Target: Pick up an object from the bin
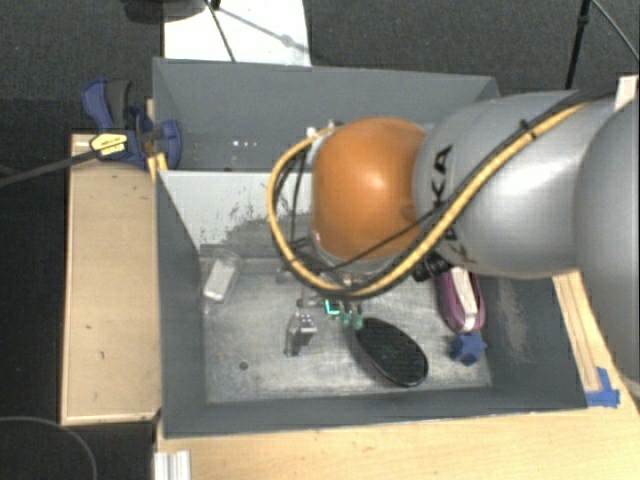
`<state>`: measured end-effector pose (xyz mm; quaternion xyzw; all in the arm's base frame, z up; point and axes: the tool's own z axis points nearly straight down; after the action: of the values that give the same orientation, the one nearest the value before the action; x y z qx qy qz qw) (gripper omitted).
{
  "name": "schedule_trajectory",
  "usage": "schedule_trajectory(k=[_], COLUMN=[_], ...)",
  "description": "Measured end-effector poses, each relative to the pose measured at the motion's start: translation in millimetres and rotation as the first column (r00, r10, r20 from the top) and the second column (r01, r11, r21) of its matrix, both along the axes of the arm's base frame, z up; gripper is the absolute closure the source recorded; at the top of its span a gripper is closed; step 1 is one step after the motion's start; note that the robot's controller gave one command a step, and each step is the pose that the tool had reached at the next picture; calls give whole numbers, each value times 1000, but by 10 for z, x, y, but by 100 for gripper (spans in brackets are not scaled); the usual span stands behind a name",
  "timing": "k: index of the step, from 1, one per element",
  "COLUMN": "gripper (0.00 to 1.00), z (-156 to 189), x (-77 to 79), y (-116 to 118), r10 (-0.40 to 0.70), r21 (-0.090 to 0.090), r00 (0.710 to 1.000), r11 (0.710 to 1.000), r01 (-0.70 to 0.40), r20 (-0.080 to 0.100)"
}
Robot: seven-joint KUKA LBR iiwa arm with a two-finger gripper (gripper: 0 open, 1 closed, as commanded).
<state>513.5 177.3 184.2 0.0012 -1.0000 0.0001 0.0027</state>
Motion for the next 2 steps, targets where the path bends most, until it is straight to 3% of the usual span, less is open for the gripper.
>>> schedule_trajectory(k=[1,2], gripper=[0,0], z=[-334,-1118], x=[-36,47], y=[-1108,-1777], r10=[208,484], r21=[-2,-1], r00=[978,875], r11=[978,875], r01=[-208,-484], r20=[4,12])
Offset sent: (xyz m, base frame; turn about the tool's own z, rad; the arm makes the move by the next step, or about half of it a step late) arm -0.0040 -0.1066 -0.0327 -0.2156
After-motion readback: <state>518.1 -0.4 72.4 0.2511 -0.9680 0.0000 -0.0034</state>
